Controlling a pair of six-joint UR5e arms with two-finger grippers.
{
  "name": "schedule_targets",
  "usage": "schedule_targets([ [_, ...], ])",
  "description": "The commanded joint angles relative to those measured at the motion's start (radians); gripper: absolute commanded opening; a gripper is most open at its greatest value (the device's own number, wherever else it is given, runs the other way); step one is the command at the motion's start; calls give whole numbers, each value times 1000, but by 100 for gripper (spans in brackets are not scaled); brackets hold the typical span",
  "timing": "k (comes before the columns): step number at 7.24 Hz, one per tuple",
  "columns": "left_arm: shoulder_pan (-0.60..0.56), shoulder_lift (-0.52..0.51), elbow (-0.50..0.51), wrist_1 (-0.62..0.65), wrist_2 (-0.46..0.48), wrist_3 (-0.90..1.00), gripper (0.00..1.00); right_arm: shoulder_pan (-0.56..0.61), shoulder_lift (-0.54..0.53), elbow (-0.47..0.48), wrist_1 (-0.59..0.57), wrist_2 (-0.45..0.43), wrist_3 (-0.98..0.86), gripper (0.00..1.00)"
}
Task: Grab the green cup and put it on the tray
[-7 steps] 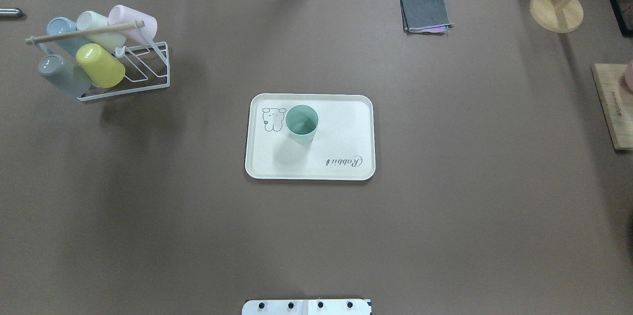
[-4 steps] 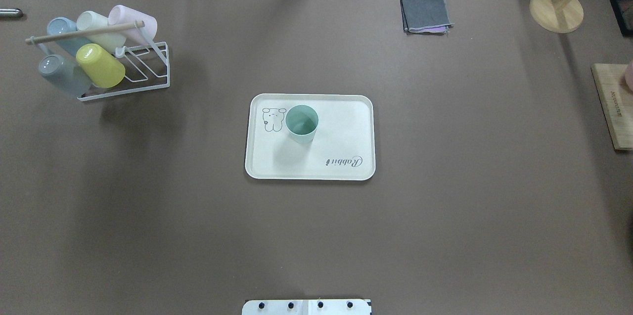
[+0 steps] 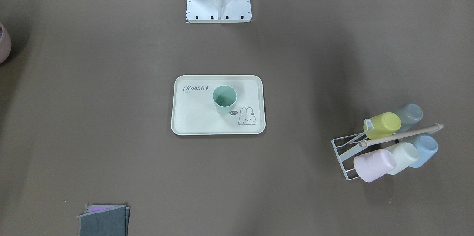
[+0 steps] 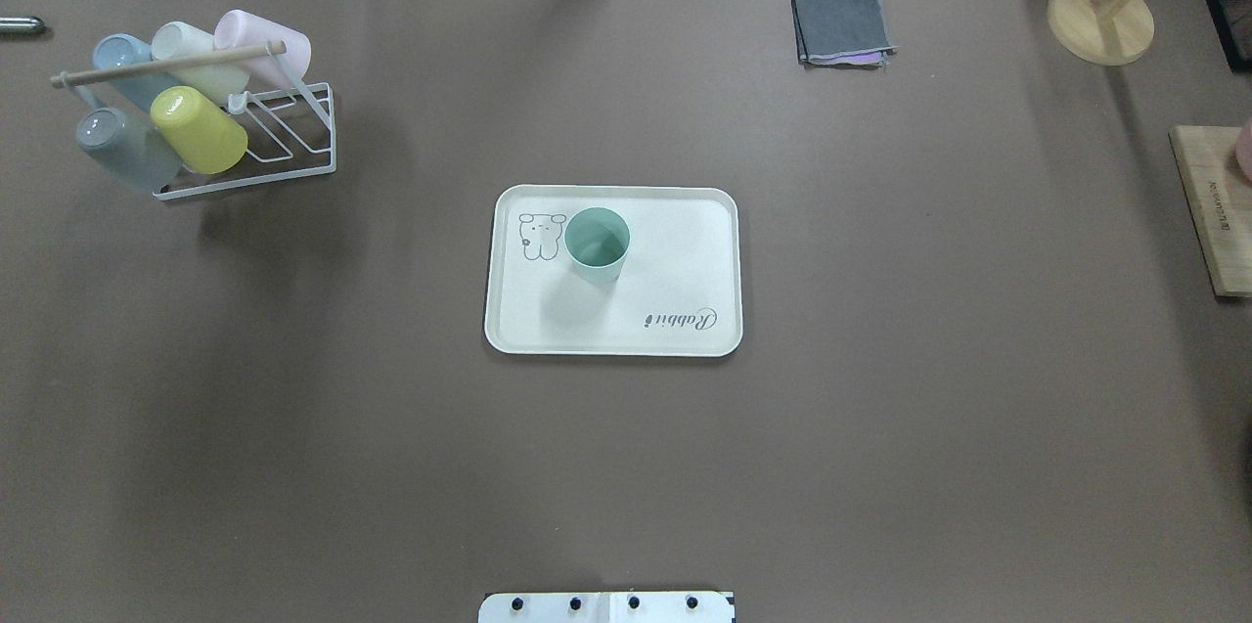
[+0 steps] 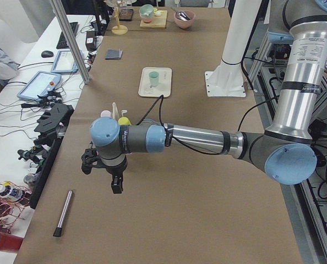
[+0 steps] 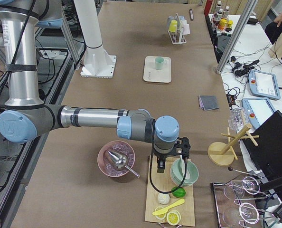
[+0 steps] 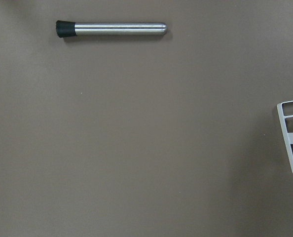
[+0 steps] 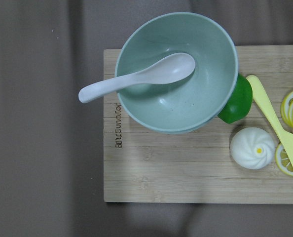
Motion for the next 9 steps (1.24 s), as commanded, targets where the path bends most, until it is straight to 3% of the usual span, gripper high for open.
schedule_targets([
  [1,-22,20,17,15,3,2,97,0,-1,0,-1,-1,-1,100],
  [3,-25,85,22,8,2,111,97,-2,-1,0,1,0,-1,100],
  [9,-25,82,-62,26,33,104,97,-5,-1,1,1,-1,-3,100],
])
